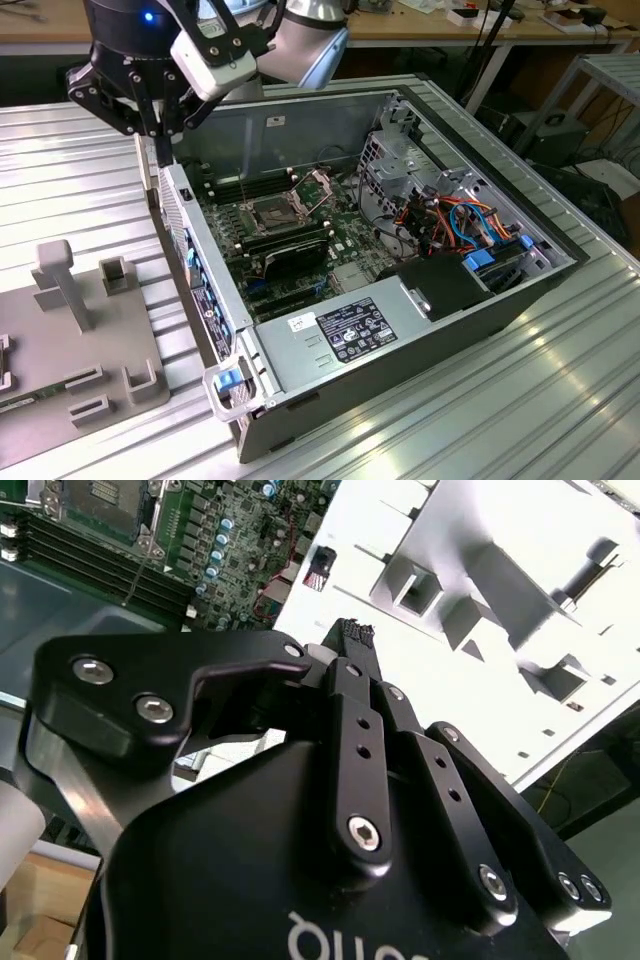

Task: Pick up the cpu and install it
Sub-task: 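Reach for the cpu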

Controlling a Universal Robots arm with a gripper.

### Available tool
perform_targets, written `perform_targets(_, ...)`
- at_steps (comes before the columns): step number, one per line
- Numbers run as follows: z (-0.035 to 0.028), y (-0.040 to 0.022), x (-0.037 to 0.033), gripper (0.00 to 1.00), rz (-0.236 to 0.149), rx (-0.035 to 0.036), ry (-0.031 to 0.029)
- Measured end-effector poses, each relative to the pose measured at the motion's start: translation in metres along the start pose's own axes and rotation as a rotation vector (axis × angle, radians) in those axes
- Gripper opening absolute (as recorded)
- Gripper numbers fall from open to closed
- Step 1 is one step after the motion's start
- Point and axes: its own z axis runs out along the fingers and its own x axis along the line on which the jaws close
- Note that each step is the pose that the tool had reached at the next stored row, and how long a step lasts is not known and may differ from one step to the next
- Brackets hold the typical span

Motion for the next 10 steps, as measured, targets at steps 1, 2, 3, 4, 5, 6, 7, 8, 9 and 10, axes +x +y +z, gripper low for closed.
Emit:
perform_targets(1, -0.0001, -0.0002, 0.0026, 0.11, 0.000, 0.0000, 0.0000)
perform_targets(2, -0.0002, -0.0004, 0.0055, 0.11, 0.000, 0.0000, 0.0000)
perform_targets(3, -0.0002, -0.0007, 0.0086, 0.11, 0.000, 0.0000, 0.0000)
perform_targets(4, -0.0003, -0.0009, 0.0116, 0.11, 0.000, 0.0000, 0.0000)
perform_targets(5, -0.0003, -0.0010, 0.0134, 0.11, 0.000, 0.0000, 0.0000)
perform_targets(6, -0.0003, -0.0012, 0.0162, 0.11, 0.000, 0.0000, -0.0001)
perform_targets(7, -0.0004, -0.0013, 0.0183, 0.11, 0.000, 0.0000, 0.0000)
perform_targets(8, -0.0004, -0.0015, 0.0205, 0.11, 0.000, 0.0000, 0.0000)
perform_targets(9, -0.0005, -0.0017, 0.0225, 0.11, 0.000, 0.0000, 0.0000)
perform_targets(10, -0.0005, -0.0019, 0.0247, 0.11, 0.000, 0.0000, 0.0000)
